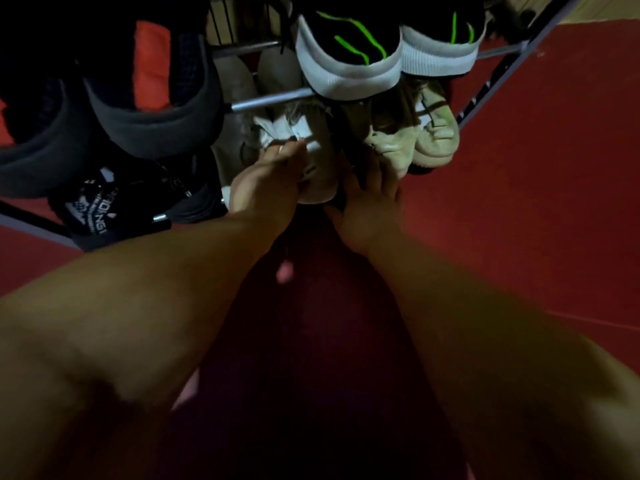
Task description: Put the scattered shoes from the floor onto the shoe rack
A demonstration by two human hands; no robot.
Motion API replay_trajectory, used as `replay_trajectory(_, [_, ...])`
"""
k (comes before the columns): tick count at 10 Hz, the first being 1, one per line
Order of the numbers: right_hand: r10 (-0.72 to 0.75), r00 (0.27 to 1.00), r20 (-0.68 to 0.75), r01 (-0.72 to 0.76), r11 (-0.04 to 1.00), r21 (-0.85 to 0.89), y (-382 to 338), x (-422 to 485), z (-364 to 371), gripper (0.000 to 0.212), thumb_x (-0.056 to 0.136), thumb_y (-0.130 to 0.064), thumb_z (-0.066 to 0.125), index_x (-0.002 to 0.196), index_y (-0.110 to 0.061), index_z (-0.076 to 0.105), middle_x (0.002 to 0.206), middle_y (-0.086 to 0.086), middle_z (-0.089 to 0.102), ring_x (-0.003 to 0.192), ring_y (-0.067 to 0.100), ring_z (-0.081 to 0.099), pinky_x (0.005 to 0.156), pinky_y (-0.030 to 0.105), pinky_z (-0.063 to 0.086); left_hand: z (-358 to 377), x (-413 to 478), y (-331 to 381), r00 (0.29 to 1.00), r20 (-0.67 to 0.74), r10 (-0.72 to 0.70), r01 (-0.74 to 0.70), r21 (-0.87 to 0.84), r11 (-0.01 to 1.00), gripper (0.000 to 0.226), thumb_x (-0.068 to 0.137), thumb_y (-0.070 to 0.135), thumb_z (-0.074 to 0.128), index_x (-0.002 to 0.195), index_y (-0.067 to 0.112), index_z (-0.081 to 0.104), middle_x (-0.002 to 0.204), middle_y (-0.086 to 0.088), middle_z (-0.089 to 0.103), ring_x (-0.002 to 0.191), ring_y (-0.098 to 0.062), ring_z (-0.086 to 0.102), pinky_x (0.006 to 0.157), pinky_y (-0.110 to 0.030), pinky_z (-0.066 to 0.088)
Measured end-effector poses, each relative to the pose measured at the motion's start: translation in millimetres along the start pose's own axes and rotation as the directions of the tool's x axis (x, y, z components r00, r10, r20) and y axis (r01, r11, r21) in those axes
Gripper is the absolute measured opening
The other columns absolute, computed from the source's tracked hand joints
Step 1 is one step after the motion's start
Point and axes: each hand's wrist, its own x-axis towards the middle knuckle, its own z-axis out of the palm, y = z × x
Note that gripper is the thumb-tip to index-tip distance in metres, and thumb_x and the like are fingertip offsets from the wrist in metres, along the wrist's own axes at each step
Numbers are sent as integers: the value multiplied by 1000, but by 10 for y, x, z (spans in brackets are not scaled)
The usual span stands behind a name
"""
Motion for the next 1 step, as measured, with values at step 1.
replay_trajectory(1, [-24,1000,15,25,998,-58,92,42,-37,71,94,-47,44,150,-33,5,159,7,-9,144,33,-11,115,51,4,0,51,19,1000,-19,-22,21,-12,1000,47,99,22,42,145,16,31,143,-7,40,130,-22,40,102,-27,28])
